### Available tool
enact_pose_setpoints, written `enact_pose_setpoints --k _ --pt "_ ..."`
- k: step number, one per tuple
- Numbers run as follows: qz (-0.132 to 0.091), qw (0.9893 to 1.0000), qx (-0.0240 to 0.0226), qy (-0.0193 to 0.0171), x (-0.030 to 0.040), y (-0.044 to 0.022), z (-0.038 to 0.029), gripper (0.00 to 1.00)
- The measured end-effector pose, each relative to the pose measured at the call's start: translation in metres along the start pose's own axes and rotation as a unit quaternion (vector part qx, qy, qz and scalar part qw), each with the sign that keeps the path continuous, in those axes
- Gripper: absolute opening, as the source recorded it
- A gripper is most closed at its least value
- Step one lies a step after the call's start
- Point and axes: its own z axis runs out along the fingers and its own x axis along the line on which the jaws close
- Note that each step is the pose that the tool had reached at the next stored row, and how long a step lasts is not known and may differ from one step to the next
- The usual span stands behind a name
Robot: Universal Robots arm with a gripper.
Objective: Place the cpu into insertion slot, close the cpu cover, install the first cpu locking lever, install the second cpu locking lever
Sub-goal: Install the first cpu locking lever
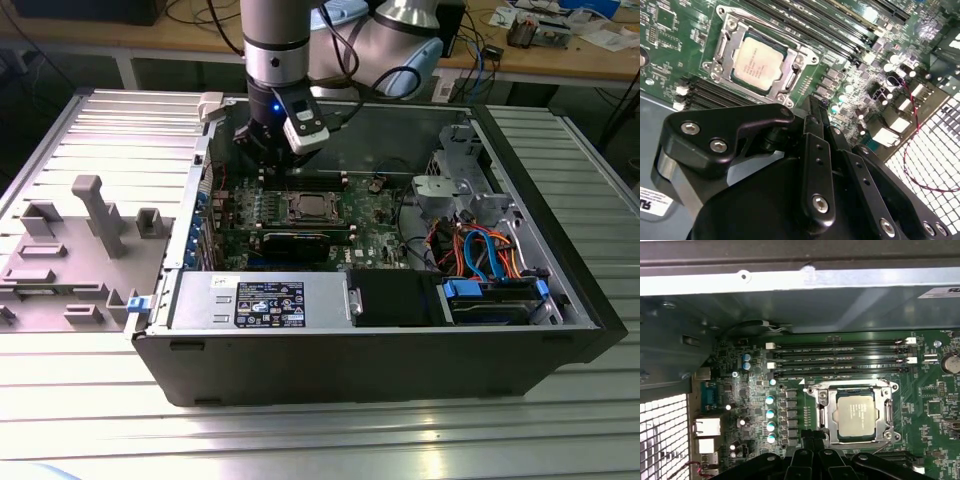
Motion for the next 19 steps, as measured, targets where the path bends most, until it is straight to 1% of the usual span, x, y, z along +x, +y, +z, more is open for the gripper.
enact_pose_setpoints --k 4,7,11,14,18,19 --pt "0.0 1.0 0.0 0.0 0.0044 0.0006 -0.0001 0.11" --pt "0.0 1.0 0.0001 0.0001 0.0075 0.0022 -0.0002 0.11" --pt "0.0 1.0 0.0 0.0 0.0098 0.006 -0.0001 0.11" --pt "0.0 1.0 0.0 0.0 0.0109 0.0102 0.0 0.11" --pt "-0.001 1.0 0.0 0.0001 0.0128 0.0193 0.0001 0.11" --pt "-0.001 1.0 0.0 0.0001 0.013 0.0205 0.0002 0.11"
